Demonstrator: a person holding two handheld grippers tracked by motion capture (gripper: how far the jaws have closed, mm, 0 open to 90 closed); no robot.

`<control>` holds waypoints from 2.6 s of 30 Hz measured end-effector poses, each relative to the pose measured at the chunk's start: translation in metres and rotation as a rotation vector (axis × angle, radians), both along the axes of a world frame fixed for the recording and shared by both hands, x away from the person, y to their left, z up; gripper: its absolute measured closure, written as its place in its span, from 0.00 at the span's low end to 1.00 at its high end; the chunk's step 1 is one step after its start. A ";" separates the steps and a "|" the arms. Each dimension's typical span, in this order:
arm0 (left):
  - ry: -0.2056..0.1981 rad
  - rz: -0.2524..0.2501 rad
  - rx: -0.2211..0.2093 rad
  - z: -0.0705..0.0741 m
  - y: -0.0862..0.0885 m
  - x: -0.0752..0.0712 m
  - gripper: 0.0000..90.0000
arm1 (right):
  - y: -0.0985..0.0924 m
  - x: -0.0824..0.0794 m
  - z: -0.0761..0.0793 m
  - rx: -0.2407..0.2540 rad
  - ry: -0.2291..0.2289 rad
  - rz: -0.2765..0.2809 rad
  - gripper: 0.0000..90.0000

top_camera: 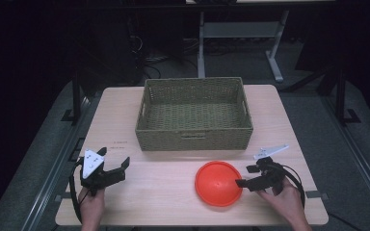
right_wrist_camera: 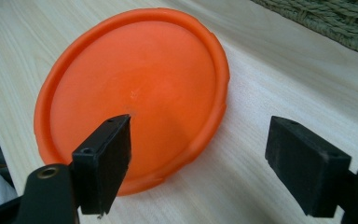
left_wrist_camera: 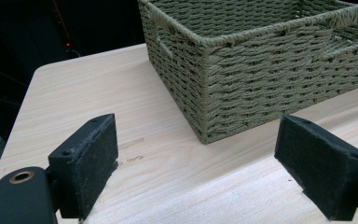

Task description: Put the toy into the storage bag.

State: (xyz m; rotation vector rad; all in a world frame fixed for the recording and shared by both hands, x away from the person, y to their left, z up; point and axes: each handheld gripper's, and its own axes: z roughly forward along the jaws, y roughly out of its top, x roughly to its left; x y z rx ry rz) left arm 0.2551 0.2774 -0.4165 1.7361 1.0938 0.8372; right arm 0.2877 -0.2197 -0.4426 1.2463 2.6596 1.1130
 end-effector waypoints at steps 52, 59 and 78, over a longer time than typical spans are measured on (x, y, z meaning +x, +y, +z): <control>-0.005 -0.004 0.004 0.001 -0.001 -0.001 0.14 | 0.029 0.026 -0.008 -0.089 0.058 0.029 0.69; -0.004 -0.005 0.004 0.001 -0.001 -0.001 0.14 | 0.028 0.025 -0.004 -0.083 0.042 0.023 0.74; -0.005 -0.002 0.002 0.001 -0.001 -0.001 0.14 | 0.032 0.019 0.031 -0.042 -0.013 0.054 0.90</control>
